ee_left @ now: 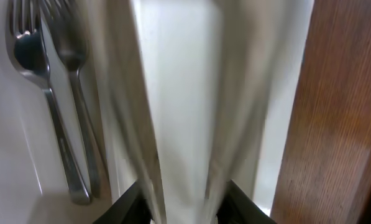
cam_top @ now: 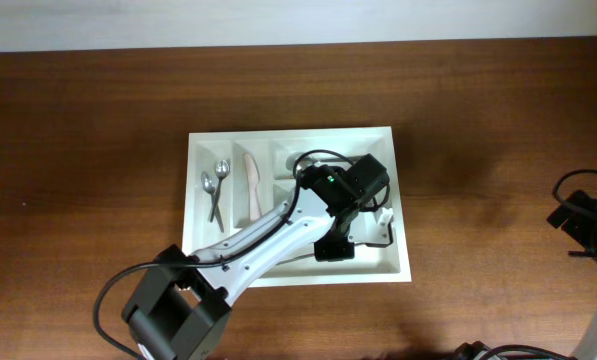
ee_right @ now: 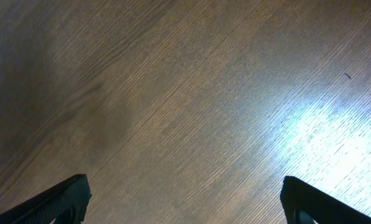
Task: Pack container
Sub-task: 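Carry the tongs over the tray and lower into the bottom compartment, then open the left gripper and withdraw it to the lower left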
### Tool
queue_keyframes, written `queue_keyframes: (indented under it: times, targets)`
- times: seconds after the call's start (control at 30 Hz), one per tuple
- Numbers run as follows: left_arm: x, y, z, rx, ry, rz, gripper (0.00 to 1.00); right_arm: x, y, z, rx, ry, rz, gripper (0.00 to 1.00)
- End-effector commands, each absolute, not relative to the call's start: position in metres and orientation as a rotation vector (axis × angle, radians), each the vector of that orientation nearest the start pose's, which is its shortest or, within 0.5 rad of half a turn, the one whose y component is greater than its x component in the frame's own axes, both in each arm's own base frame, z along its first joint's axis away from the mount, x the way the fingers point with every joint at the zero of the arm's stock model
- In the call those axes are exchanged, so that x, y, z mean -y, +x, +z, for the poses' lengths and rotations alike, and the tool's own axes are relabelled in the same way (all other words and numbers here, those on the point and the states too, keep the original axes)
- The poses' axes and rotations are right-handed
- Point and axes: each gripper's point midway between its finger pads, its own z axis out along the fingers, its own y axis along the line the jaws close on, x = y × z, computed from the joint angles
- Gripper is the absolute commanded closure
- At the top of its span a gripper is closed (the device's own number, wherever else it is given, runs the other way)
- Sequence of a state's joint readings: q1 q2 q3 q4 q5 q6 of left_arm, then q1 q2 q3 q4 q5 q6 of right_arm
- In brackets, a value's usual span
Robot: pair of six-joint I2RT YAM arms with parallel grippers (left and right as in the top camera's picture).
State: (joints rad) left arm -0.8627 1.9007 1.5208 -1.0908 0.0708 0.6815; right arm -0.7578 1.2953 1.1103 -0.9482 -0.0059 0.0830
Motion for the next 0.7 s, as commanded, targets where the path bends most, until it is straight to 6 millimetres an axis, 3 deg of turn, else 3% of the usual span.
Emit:
queue_keyframes:
  times: [0.0,0.23,0.33,0.67]
  targets:
    - [0.292,0.239,0.078,-2.175,2.161,-0.093,0.66,0.209,0.222,0.158,-2.474,1.124,-0.184,0.01]
    - [0.286,0.24,0.076,-2.191,2.171,-0.054,0.65,0.209,0.222,0.158,-2.474,1.124,-0.184,0.01]
    - [0.286,0.24,0.076,-2.192,2.171,-0.051,0.52,0.209,0.222,0.158,-2.474,1.124,-0.184,0.01]
    - [0.281,0.24,0.076,-2.203,2.181,-0.017,0.51,0.209,0.222,0.158,-2.474,1.124,-0.184,0.01]
